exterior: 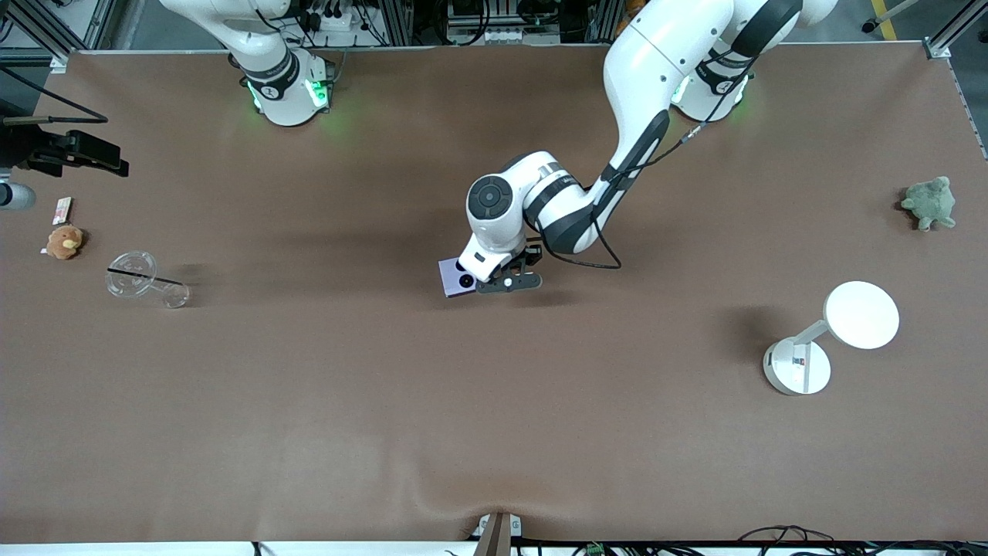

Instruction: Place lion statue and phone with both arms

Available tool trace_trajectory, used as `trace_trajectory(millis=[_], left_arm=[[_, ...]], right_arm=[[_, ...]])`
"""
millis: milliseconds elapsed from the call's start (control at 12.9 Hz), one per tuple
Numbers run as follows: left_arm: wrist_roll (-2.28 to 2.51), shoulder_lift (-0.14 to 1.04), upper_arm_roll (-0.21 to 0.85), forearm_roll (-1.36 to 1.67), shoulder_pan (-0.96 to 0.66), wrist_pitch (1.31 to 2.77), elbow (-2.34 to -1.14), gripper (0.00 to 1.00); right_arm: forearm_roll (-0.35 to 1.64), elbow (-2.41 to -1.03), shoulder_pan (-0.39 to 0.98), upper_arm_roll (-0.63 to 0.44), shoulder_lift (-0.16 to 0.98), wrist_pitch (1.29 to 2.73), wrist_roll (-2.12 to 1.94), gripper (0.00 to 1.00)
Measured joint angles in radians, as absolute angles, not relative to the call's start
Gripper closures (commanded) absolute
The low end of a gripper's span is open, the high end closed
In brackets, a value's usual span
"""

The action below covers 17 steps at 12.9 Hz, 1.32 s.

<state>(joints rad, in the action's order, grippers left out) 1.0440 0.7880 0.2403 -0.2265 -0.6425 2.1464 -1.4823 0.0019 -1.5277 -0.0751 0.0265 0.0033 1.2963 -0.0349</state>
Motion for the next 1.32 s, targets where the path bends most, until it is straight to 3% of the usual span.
trace_trajectory(millis=[311,699,1010,1320], left_arm=[[1.056,0.744,0.212,-0.227,-0.584,2.122,-1.445,1.0],[1.005,0.611,0.202,-0.24,-0.329,2.055,-1.44,1.0],[0.85,0.611,0.203,-0.301,-0.158,2.054,-1.442,1.0],[0.688,0.656,0.203,-0.347,-0.088,2.059,-1.442,1.0]], right_arm=[[0.002,-1.528,-0.075,0.027,0.003,1.296,-0.035,0.0],[0.002,-1.528,-0.075,0.027,0.004,1.296,-0.035,0.0],[0.002,-1.53,-0.074,0.034,0.037,1.294,-0.043,0.0],[0.003,-1.529,-0.04,0.046,0.103,1.301,-0.046,0.0]])
